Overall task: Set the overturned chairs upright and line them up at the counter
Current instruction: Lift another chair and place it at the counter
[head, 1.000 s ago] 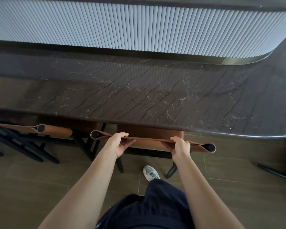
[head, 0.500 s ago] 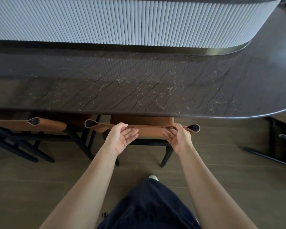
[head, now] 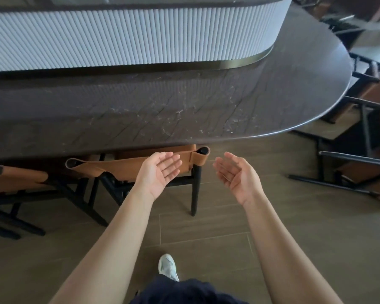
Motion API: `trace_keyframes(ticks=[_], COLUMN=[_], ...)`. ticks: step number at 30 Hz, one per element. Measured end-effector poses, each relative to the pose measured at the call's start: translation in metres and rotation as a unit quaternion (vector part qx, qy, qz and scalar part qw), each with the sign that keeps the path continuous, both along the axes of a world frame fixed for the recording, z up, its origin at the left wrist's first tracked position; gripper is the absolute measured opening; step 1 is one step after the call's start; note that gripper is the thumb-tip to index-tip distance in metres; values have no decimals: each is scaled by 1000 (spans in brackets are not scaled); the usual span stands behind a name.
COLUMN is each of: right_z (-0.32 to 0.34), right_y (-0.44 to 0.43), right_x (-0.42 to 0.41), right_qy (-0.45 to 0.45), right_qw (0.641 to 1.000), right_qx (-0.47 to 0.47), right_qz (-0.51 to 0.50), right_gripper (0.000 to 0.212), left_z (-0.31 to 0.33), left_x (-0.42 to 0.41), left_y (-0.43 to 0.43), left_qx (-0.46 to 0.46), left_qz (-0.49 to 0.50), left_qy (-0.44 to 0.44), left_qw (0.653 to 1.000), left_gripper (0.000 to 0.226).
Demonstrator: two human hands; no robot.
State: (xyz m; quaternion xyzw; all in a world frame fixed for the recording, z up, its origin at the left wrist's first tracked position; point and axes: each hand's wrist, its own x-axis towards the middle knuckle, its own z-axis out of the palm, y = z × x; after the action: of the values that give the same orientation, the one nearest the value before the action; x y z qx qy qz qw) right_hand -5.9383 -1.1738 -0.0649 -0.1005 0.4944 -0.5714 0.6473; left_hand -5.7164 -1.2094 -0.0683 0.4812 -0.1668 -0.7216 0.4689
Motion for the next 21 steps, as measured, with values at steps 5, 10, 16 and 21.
trace_keyframes(ticks=[5,10,16,21], right_z=[18,23,22,18], right_y=[51,104,166,208], right_x=[-74,-146,-229,-278], right_qy=[25,77,109,113], right_qw=[999,996,988,980], right_qx=[-27,-28,-20,-9], right_qz=[-11,-42,-103,-166], right_gripper=[24,25,26,25], left_z=[16,29,34,40], left_x=[-85,-165,-256,-319], left_y=[33,65,97,114], left_qx=[-29,-51,-67,-85], left_qz=[-32,-78,-160,-262], left_qy=[14,5,1,-1], left_qw=[999,996,985,961], left_gripper=[27,25,26,24])
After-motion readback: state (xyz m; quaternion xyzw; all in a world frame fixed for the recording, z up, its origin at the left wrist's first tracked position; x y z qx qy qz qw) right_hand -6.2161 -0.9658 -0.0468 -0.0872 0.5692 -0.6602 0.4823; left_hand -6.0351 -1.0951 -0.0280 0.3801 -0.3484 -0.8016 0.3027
